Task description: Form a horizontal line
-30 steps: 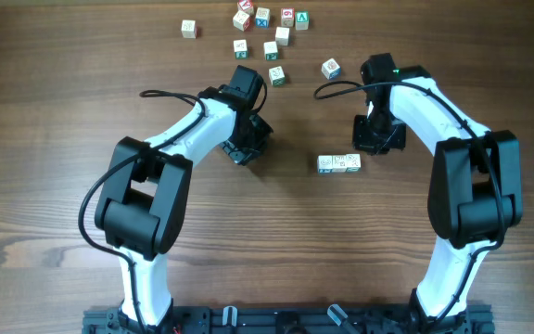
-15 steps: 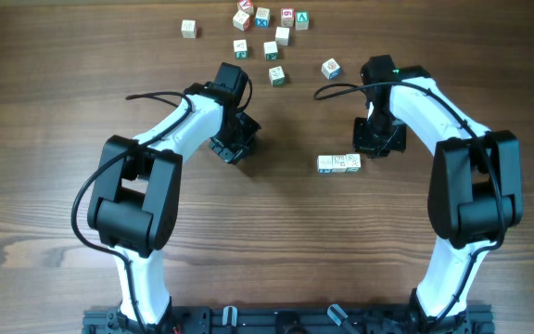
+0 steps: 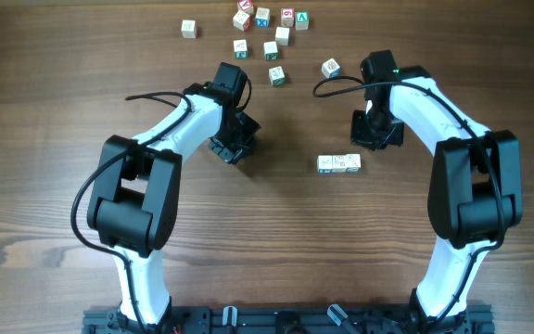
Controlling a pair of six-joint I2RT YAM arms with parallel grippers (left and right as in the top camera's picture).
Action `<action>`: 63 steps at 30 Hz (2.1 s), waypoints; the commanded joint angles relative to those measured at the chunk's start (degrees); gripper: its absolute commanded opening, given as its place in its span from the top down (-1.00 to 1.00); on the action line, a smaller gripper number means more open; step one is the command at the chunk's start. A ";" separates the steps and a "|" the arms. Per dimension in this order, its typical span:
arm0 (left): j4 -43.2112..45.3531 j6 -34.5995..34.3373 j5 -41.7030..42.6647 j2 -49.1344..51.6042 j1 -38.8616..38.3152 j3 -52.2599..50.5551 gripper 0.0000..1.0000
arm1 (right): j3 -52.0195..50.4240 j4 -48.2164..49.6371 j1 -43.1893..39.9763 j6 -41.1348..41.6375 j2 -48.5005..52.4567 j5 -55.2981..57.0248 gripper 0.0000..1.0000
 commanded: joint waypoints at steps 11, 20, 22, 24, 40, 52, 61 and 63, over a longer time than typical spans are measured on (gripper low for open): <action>2.75 -0.94 -2.97 2.69 -0.44 -2.19 0.92 | 0.94 1.99 0.17 1.62 0.85 -0.83 0.91; 3.28 -0.96 -4.04 2.69 -0.44 -2.19 0.92 | 0.94 3.82 0.17 3.10 0.85 -0.90 0.91; 3.37 -0.96 -4.04 2.69 -0.44 -2.19 0.92 | 0.94 4.00 0.17 3.08 0.85 -1.22 0.92; 3.72 -0.98 -4.02 2.69 -0.44 -2.19 0.92 | 0.94 4.98 0.17 2.86 0.83 -4.79 0.91; 4.66 -0.98 -4.04 2.69 -0.76 -2.19 0.92 | 0.94 5.66 0.20 1.31 0.83 -12.52 0.91; 4.90 -0.98 -4.04 2.69 -0.76 -2.19 0.92 | 0.94 4.57 0.20 1.40 0.85 -12.96 0.91; 5.05 -0.96 -4.13 2.69 -1.01 -2.19 0.92 | 0.94 3.45 0.20 1.42 0.85 -12.96 0.91; 5.09 -0.96 -4.28 2.69 -1.09 -2.19 0.92 | 0.94 3.39 0.20 1.42 0.85 -12.96 0.91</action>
